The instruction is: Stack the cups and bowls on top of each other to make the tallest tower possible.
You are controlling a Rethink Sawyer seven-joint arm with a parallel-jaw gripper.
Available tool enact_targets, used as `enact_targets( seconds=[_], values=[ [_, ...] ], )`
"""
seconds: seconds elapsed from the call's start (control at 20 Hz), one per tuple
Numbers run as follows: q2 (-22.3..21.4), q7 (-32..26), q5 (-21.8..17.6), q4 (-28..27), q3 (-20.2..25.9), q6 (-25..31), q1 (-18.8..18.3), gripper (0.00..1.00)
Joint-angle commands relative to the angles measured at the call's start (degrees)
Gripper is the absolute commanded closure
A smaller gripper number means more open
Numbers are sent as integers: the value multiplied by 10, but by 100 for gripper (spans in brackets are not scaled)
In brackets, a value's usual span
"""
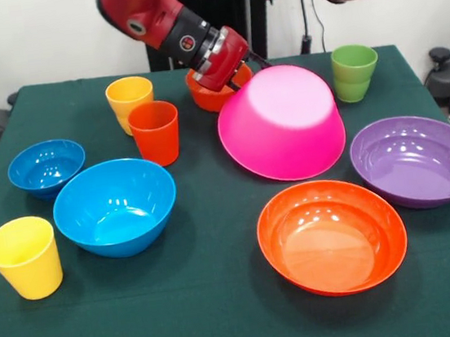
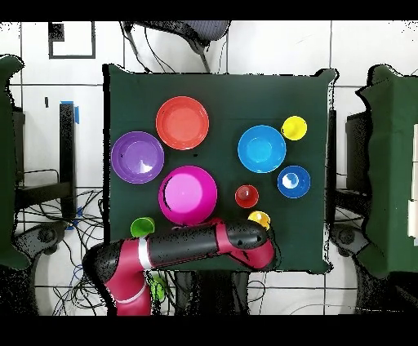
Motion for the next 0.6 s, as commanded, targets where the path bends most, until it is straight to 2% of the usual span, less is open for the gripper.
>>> enact_targets(
  seconds=[0.05,0.35,0.6],
  values=[
    [79,-12,-50,-22,5,112,1,0],
    [88,-47,-85,2,-31,92,-31,0],
    [89,-69,-98,8,-51,72,-59,0]
  ],
)
